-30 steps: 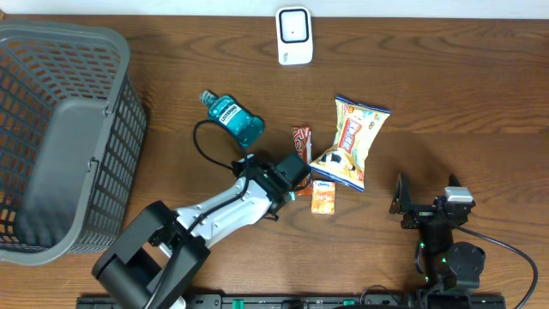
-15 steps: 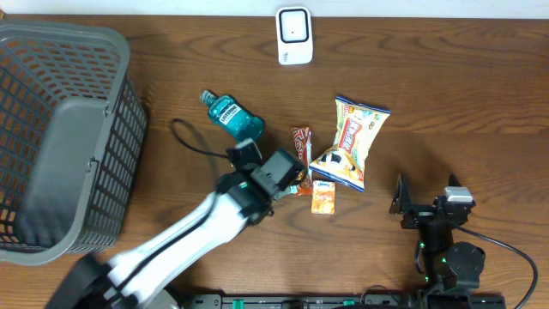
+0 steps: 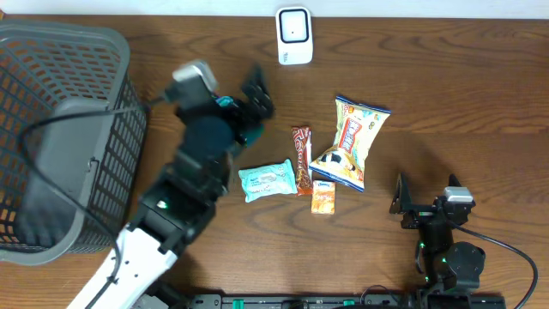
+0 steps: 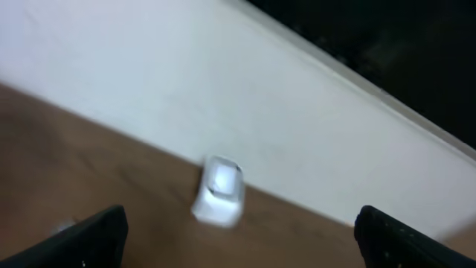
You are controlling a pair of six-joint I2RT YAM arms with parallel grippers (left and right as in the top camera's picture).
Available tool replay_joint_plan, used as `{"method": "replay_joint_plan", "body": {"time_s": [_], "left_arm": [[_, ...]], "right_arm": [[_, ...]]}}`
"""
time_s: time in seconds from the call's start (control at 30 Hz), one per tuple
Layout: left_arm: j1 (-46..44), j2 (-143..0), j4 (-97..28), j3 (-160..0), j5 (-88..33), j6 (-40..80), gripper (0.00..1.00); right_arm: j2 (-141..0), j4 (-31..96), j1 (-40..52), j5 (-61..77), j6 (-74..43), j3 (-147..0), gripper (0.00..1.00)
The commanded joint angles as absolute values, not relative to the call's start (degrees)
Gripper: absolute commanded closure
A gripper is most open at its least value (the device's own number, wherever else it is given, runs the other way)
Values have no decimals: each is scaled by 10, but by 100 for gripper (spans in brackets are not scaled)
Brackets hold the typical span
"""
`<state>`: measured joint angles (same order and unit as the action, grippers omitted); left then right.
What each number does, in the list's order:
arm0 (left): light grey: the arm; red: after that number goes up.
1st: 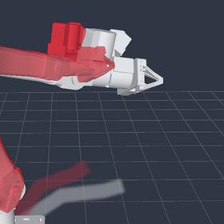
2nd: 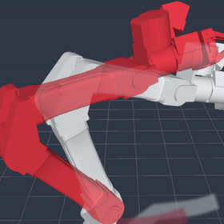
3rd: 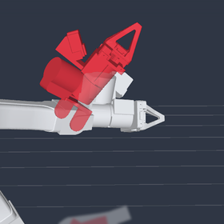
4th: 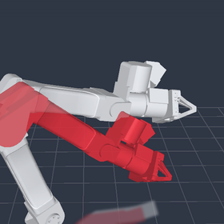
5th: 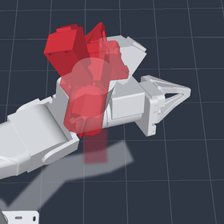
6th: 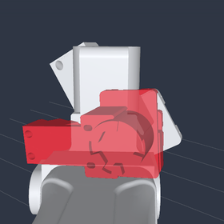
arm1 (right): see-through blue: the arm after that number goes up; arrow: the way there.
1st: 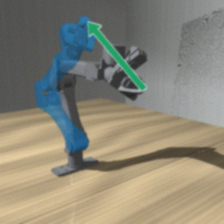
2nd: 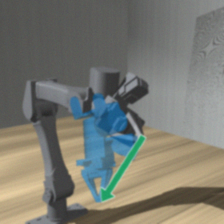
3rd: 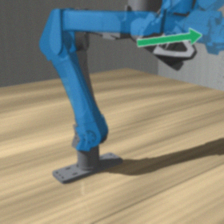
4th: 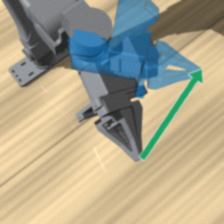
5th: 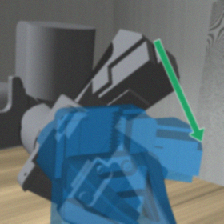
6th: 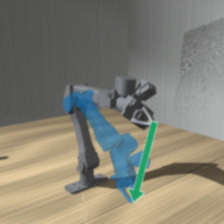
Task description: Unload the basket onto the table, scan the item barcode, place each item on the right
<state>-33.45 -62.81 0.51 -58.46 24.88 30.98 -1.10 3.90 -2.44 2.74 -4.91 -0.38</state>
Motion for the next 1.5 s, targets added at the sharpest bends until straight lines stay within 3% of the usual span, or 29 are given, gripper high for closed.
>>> {"method": "replay_joint_plan", "body": {"time_s": [0.0,0.13,0.33,0.53,0.87,1.47], "left_arm": [[-285,-636,7,-621,267,196,2],[-221,-638,2,-653,267,108,2],[-195,-638,-79,-657,266,21,2],[-195,-623,-107,-656,242,22,2],[-195,-582,-150,-649,-9,22,3],[-190,-309,-210,-649,-10,22,2]], "right_arm": [[-10,41,-22,25,-42,-3,1],[-10,41,-22,25,-42,-3,1],[-10,41,-22,25,-42,-3,1],[-10,41,-22,25,-42,-3,1],[-10,41,-22,25,-42,-3,1],[-10,41,-22,25,-42,-3,1]]}}
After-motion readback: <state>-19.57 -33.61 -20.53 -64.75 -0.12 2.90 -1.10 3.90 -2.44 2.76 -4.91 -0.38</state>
